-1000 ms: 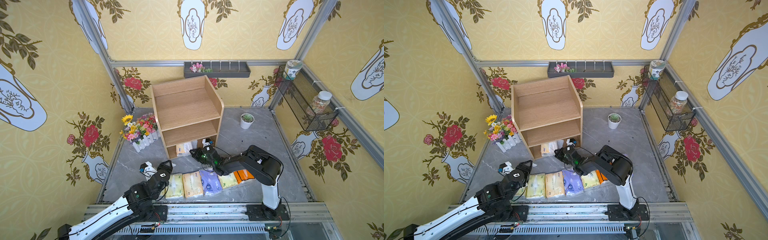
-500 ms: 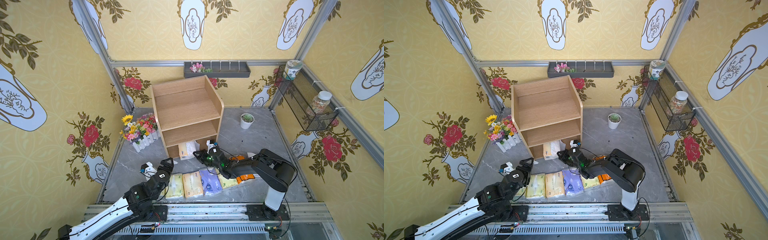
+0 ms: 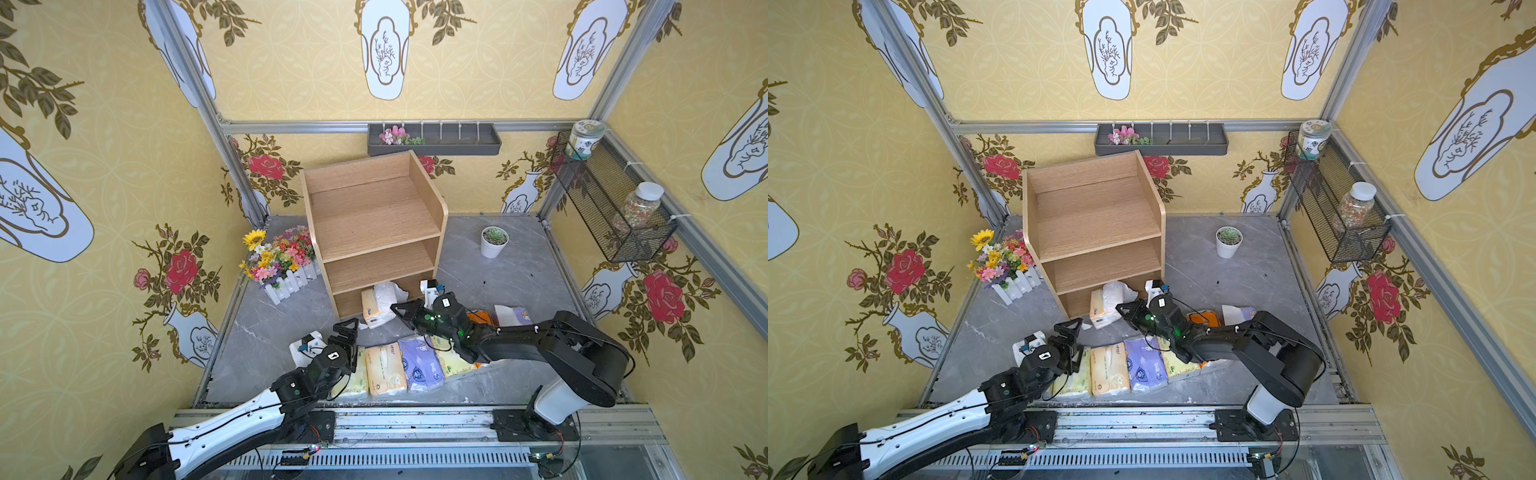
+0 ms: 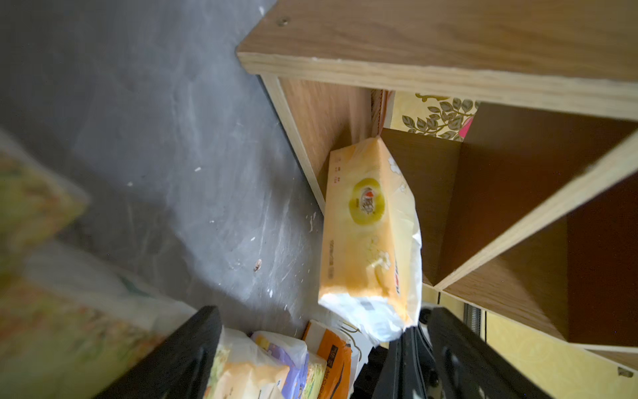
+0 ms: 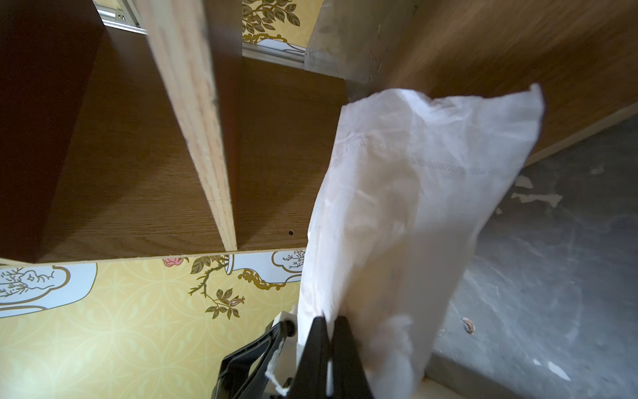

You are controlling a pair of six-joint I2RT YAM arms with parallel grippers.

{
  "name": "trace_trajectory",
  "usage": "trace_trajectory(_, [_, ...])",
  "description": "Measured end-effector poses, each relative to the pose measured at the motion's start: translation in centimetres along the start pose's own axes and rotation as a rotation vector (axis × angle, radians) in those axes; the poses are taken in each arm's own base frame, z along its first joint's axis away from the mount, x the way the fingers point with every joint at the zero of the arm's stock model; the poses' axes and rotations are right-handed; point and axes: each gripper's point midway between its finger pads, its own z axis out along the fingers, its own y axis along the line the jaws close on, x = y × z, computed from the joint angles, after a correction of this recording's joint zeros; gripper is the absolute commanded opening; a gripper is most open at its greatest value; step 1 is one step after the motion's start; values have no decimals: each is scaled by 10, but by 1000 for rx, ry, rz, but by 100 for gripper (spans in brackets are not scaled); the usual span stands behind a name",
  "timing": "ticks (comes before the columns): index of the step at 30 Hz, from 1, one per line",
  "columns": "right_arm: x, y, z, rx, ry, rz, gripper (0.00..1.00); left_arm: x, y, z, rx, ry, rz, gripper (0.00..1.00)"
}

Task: Remove the tissue boxes from the shelf
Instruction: Pick up a box of tissues from the shelf.

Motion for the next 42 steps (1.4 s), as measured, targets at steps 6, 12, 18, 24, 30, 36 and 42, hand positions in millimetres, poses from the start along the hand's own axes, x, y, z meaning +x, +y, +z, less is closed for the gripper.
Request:
trace_trajectory(6, [3,15,-12,-32,20,17,0,13,-23,7,82,32,-73,100])
trace_trajectory(12, [5,36,-26,-72,36,27,0,23,-45,9,133,53,-102,99])
trace_trajectory(18, [6,59,-42,-120,41,17,0,30,-58,12,155,64,-117,96])
trace_trajectory(24, [17,68,-54,-137,66,10,0,40,-71,18,185,87,-137,83])
trace_trajectory(30, [24,69,-67,-144,72,5,0,54,-84,25,198,123,-155,68])
trace_trajectory(36, [24,64,-80,-141,49,7,0,64,-92,29,195,145,-154,40])
trace_trajectory(42, [18,62,-94,-111,9,-11,15,79,-100,35,183,183,-147,22])
